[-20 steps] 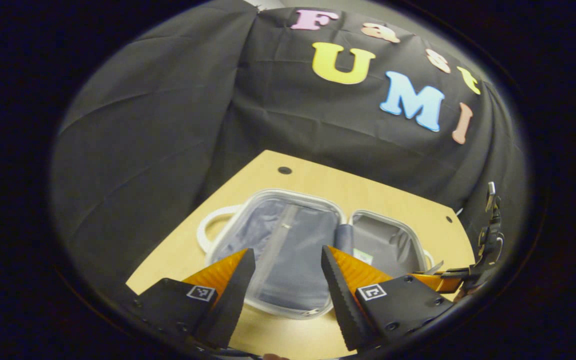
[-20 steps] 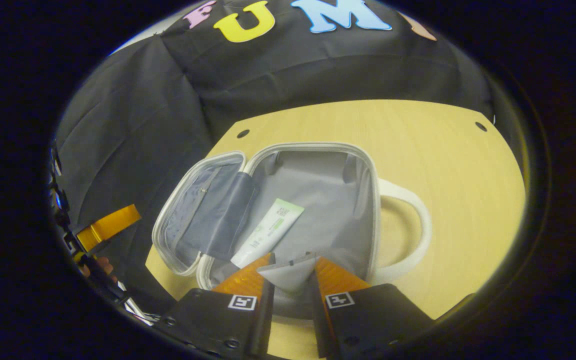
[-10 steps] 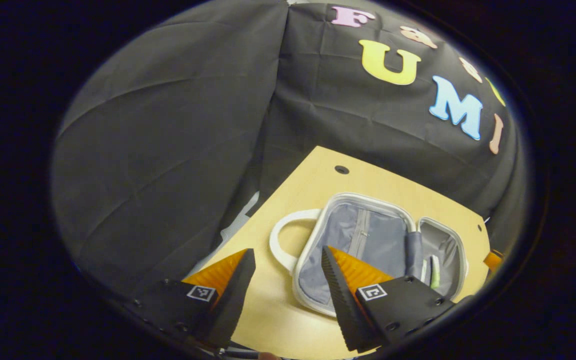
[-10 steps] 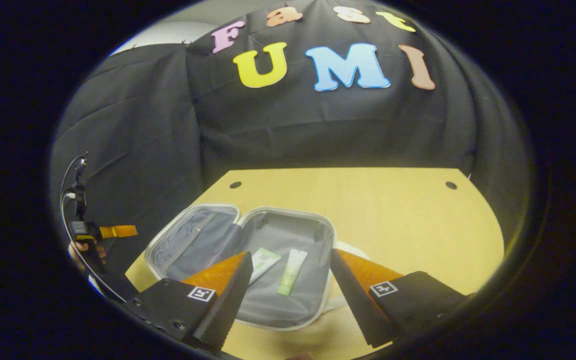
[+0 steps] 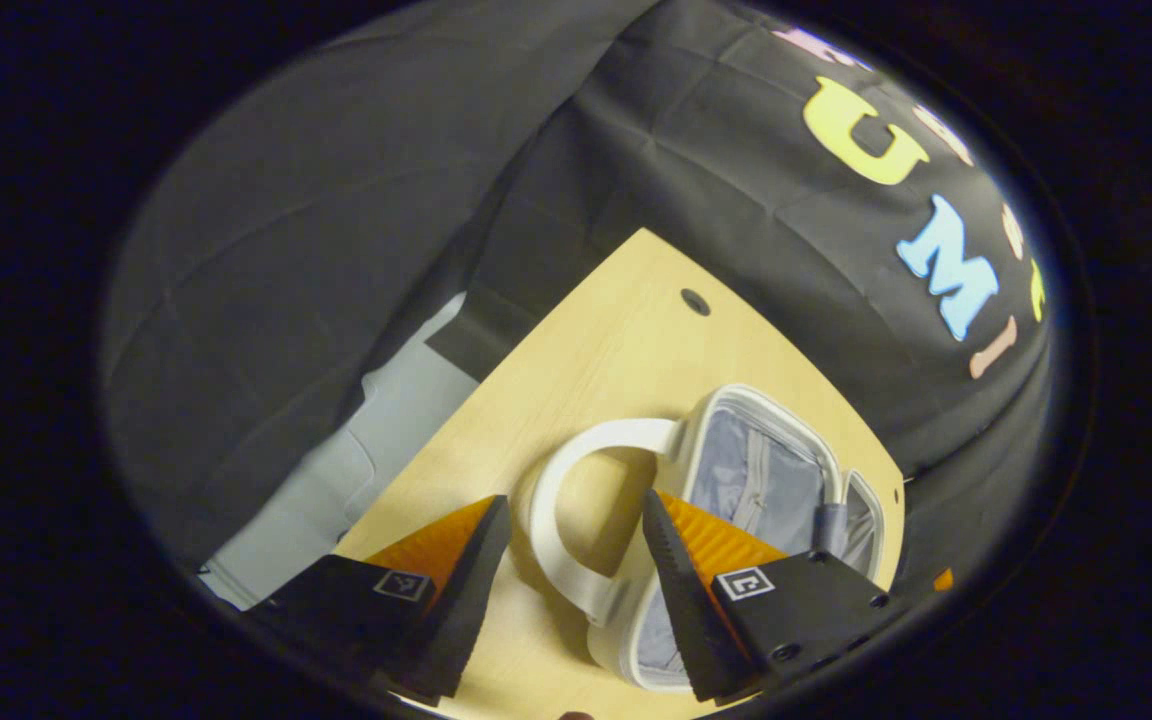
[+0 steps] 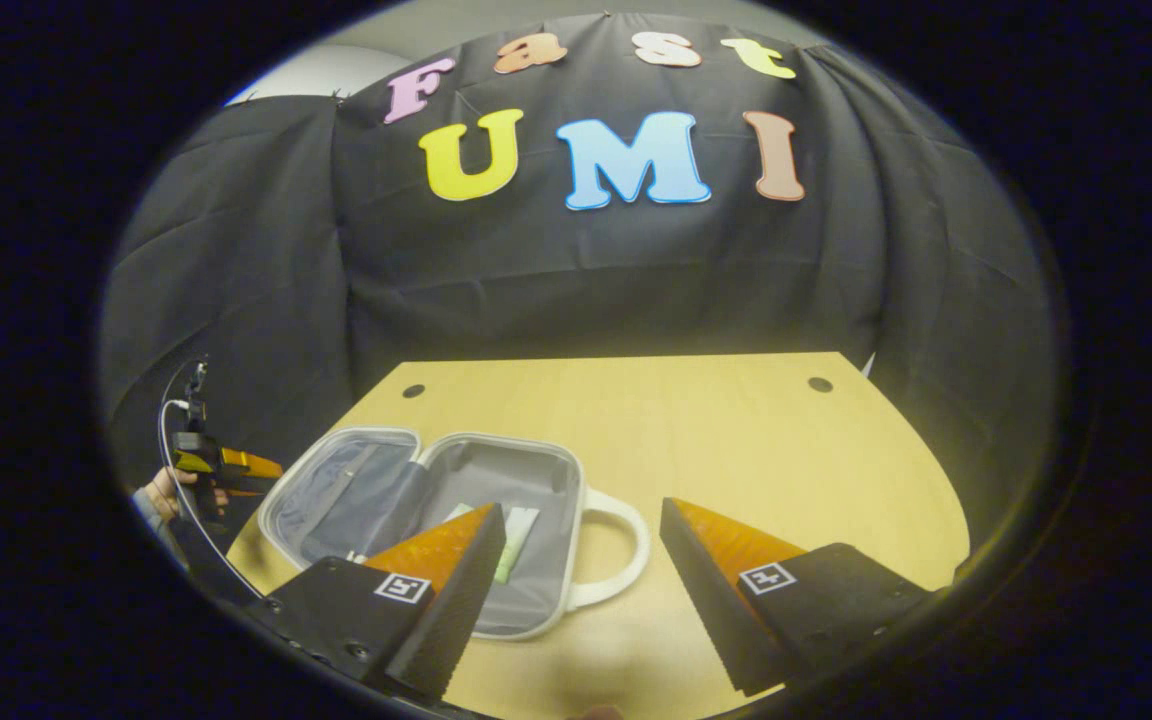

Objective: First open the suitcase, pack the skin care products into it, and then close the suitcase.

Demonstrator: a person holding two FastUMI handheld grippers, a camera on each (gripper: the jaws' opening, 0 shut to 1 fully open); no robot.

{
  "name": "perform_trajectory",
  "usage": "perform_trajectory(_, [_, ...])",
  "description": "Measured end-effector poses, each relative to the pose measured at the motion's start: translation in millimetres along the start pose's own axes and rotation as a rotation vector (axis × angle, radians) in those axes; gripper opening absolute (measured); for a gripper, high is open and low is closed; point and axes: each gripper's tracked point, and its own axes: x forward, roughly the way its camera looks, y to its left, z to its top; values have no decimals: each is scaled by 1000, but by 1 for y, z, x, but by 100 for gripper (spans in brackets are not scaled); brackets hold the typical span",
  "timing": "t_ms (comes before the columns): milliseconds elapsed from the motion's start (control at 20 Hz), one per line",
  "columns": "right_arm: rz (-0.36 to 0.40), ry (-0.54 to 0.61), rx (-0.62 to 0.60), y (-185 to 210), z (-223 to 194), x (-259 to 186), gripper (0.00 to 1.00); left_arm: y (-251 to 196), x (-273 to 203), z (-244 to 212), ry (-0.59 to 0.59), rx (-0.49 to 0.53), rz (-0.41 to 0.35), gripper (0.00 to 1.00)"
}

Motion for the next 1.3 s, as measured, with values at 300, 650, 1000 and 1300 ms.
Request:
perform_trajectory(300, [-47, 28, 25, -17, -3, -6, 96, -4, 22, 1, 29, -60, -70, 79])
perform_trajectory(650, [-46, 19, 48, -28, -6, -13, 96, -3, 11, 1, 14, -69, -71, 14])
perform_trajectory(1000, [-30, -40, 71, -51, 8, -26, 90, -106, -92, 47, -157, 46, -166, 9])
perform_trajectory(1300, [-43, -135, 70, -96, 35, -35, 89, -266, -191, 41, -287, 205, -298, 8])
